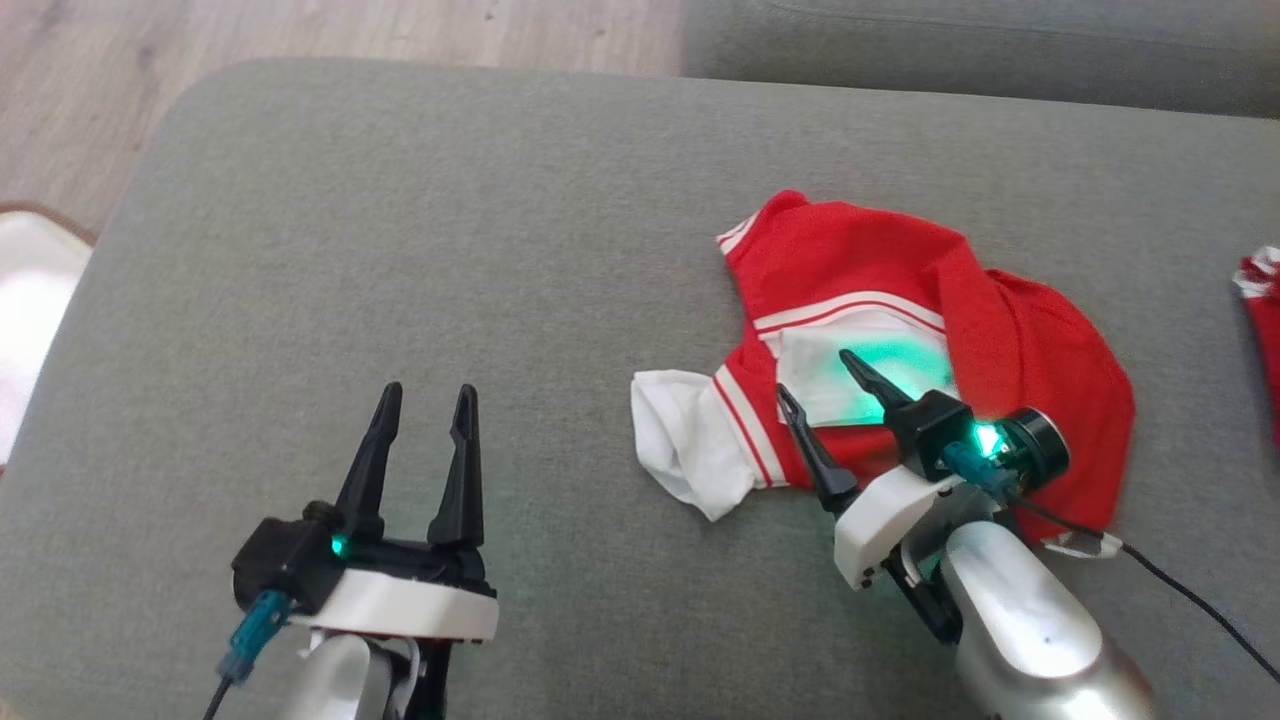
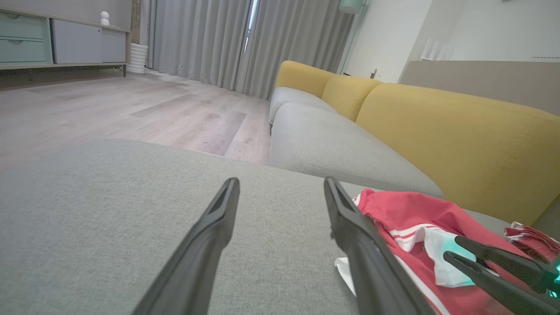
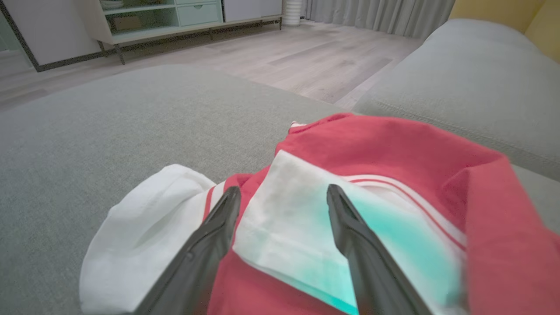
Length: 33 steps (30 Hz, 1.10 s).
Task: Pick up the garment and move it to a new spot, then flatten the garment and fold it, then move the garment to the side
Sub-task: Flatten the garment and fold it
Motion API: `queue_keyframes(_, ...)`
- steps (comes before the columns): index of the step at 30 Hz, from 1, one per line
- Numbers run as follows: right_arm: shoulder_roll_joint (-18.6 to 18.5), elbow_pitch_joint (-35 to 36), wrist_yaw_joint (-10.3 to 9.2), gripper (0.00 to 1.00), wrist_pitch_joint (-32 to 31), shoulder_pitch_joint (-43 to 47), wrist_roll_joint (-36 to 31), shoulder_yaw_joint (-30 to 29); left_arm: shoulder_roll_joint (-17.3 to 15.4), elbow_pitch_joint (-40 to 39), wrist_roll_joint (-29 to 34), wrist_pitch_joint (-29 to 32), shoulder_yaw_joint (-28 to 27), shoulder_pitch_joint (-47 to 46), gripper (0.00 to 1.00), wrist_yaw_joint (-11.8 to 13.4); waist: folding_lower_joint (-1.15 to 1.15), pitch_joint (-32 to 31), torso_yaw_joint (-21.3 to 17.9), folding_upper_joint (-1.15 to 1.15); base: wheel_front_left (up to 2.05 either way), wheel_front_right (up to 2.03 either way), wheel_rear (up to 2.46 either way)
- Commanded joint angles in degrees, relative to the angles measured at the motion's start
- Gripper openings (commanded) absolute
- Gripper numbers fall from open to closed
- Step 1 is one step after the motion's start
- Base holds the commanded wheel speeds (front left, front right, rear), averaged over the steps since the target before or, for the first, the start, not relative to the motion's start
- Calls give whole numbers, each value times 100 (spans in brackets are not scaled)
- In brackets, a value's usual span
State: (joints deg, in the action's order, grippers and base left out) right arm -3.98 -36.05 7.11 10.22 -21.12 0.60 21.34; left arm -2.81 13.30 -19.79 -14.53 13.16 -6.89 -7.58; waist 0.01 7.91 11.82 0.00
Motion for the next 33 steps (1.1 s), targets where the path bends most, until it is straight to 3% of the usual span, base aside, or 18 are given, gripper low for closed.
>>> queue_keyframes(1, 10, 1, 37, 100, 19, -216, 54, 134, -7, -145, -60, -47, -138, -290, 100, 9, -1, 34, 86, 0, 0, 0, 0)
queue_keyframes(10, 33, -675, 37, 100, 66, -408, 140, 207, -7, -149, -81, -47, -165, -292, 100, 9, -1, 68, 146, 0, 0, 0, 0)
queue_keyframes(11, 38, -735, 37, 92, 71, -427, 152, 200, -7, -146, -81, -47, -170, -292, 100, 9, -1, 71, 136, 0, 0, 0, 0)
queue_keyframes(12, 43, -784, 37, 34, 84, -448, 175, 198, -7, -143, -82, -47, -174, -295, 100, 9, -1, 73, 125, 0, 0, 0, 0)
queue_keyframes(13, 48, -820, 37, 0, 106, -474, 190, 205, -7, -138, -82, -47, -174, -299, 100, 9, -1, 72, 112, 0, 0, 0, 0)
queue_keyframes(21, 72, -791, 37, 0, 351, -669, 137, 41, -7, -103, -78, -47, -143, -313, 100, 9, -1, -5, -19, 0, 0, 0, 0)
queue_keyframes(28, 76, 161, 37, 0, 466, -904, 44, -164, -7, -109, -83, -47, -195, -244, 100, 9, -1, -166, -90, 0, 0, 0, 0)
queue_keyframes(33, -334, 635, 37, 0, 336, -1846, -129, -219, -7, -185, -141, -47, -114, -276, 100, 9, -1, -39, 42, 0, 0, 0, 0)
